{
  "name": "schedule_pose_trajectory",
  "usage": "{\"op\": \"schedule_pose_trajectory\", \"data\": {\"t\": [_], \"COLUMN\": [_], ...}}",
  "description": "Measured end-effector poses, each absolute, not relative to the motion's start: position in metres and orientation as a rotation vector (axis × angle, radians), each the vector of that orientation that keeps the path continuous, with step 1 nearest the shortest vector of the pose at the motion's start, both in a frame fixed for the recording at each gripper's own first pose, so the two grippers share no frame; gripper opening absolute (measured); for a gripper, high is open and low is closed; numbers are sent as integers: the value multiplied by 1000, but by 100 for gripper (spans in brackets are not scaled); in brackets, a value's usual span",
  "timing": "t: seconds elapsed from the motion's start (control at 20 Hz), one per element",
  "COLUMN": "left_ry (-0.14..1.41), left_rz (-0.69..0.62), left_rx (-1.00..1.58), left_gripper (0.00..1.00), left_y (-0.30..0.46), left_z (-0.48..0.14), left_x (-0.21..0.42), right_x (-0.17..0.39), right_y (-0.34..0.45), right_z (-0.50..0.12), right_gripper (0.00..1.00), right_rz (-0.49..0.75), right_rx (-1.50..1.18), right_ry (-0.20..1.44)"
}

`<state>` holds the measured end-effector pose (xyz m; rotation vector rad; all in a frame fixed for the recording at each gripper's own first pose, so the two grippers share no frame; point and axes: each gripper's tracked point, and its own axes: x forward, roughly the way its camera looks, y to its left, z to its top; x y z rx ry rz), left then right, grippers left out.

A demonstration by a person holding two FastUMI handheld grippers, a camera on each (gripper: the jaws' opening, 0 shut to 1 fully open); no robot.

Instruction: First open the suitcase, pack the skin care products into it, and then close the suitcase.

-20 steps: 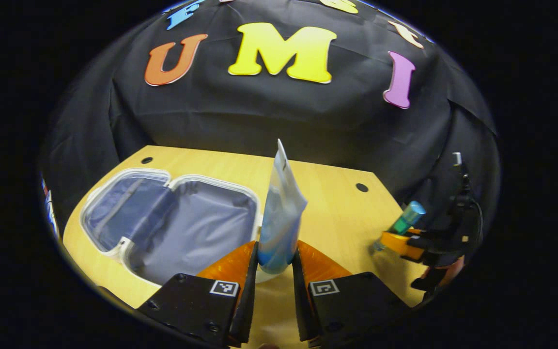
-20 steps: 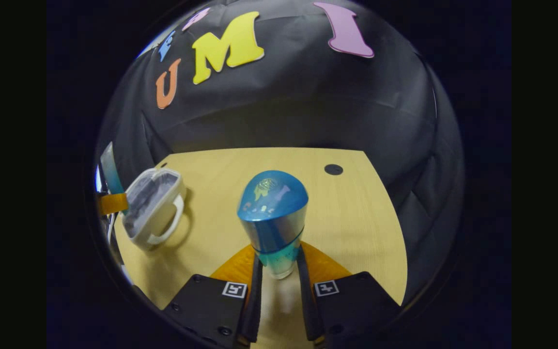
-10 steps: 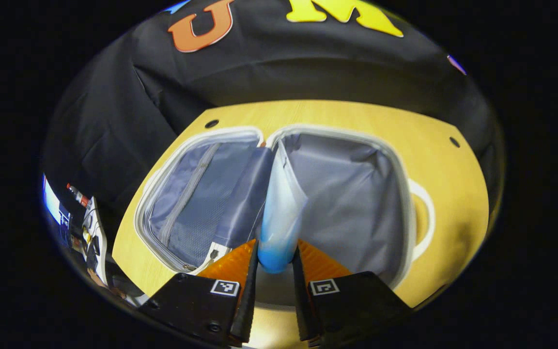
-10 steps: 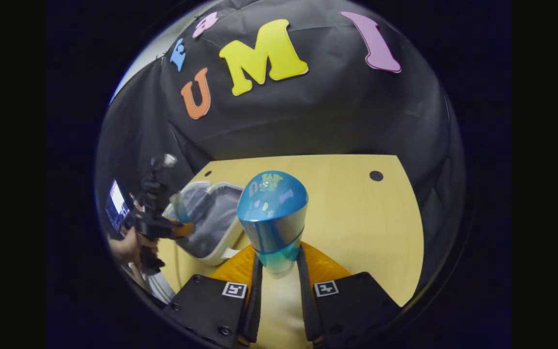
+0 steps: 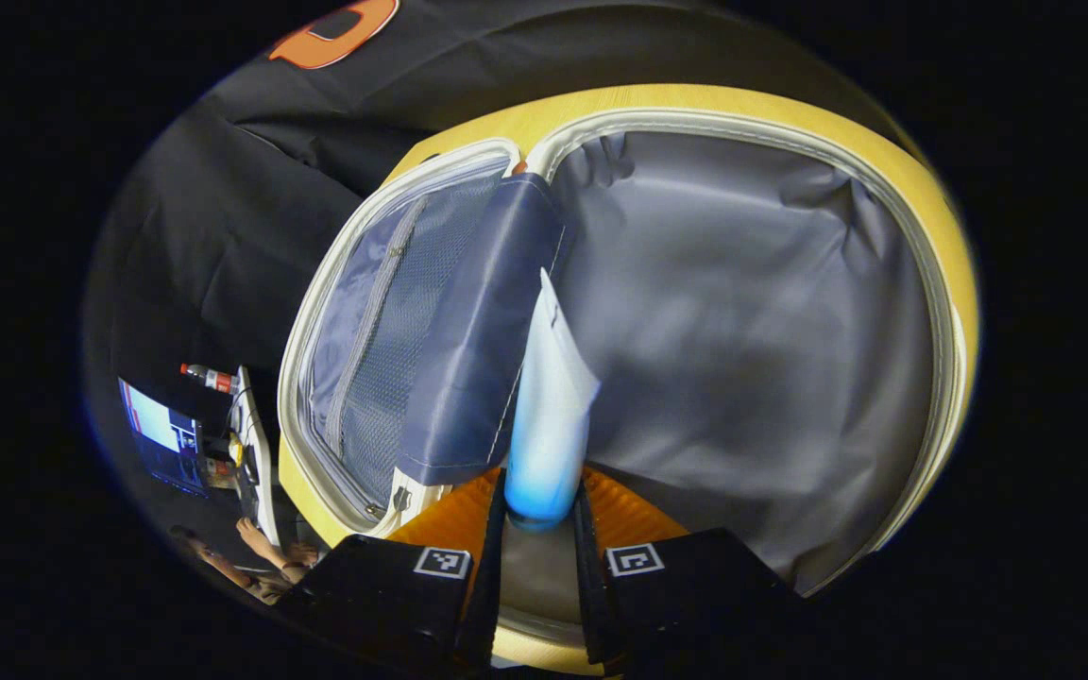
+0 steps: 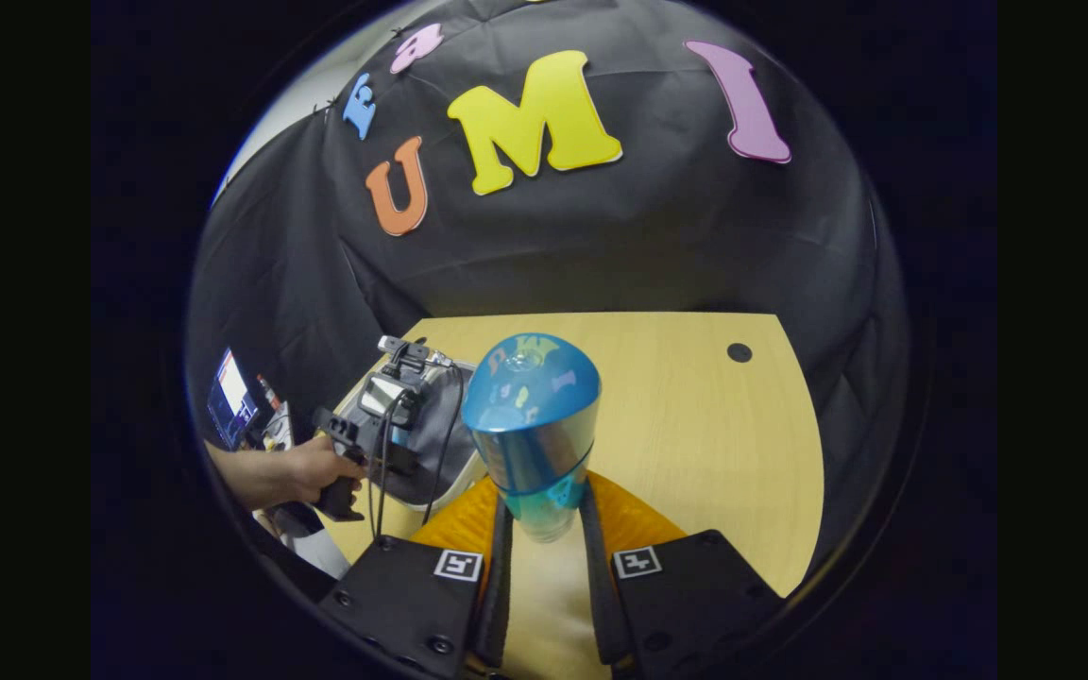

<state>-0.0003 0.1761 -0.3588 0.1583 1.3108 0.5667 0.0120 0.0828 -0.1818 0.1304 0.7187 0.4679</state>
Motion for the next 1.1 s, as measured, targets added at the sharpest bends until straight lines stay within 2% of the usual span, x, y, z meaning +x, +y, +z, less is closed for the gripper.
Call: {"op": "schedule_pose_trajectory", "data": {"t": [0.3,0.7,0.75,0.9,1.1], "left_ry": [1436,1415,1389,1248,918], "left_rz": [560,500,463,352,254], "left_rx": [58,20,-20,-97,-242], "left_gripper": [41,48,59,100,100], "left_y": [175,165,156,136,138], "left_z": [-363,-362,-360,-340,-271], "left_x": [1,3,7,13,0], "right_x": [-12,-22,-23,-11,20], "right_y": [64,62,71,117,193], "right_z": [-180,-181,-179,-171,-172], "right_gripper": [34,34,34,34,33], "right_rz": [449,476,501,594,667], "right_rx": [164,112,105,56,5], "right_ry": [716,695,694,697,719]}}
